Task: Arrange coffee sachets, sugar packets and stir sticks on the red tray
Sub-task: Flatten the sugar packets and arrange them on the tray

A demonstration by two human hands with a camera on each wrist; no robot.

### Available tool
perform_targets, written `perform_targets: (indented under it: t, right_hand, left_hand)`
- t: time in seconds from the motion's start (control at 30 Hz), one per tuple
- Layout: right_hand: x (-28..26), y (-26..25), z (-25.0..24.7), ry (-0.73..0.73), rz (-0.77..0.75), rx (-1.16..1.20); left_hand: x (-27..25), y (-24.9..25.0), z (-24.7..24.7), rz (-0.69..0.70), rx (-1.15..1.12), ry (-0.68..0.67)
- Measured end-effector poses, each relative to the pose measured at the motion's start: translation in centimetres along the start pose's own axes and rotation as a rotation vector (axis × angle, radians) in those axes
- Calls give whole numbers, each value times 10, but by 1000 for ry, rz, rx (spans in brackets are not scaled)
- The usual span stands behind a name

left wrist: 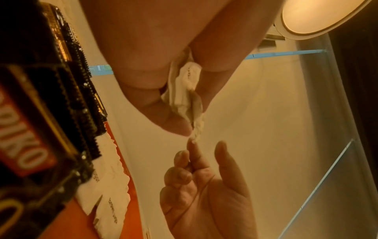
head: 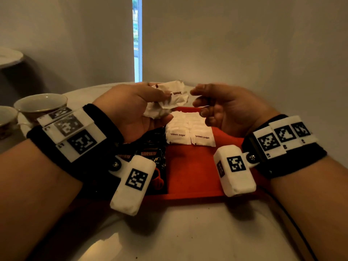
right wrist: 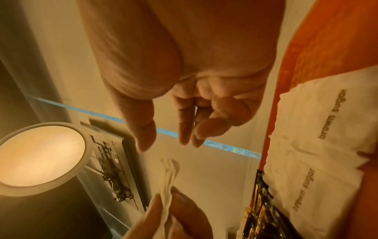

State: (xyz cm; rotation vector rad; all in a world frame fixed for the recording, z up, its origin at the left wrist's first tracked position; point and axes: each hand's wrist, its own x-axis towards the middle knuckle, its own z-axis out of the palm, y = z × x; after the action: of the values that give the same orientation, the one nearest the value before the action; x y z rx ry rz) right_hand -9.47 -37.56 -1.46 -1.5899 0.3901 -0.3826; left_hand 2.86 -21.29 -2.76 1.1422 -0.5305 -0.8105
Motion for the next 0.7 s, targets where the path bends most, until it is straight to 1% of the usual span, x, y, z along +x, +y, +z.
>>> perform_targets:
  t: [0.07, 0.23, 0.4, 0.6, 0.7]
  right_hand:
    - [-2, 0, 6, -15, -31, -10]
    - [-3, 4, 21, -50, -50, -17]
    - [-4, 3, 26, -2, -73, -6]
    - [-3, 1, 24, 22, -100, 116]
    - [0, 1, 24, 106, -124, 245]
  left_hand:
    - [0, 1, 0, 19, 12, 4]
    - [0, 2, -3, 38, 42, -46]
    - [0, 2, -2, 19, 50, -21]
    - [-1, 4, -1, 12, 4, -23]
    - [0, 5, -2, 10, 2, 21]
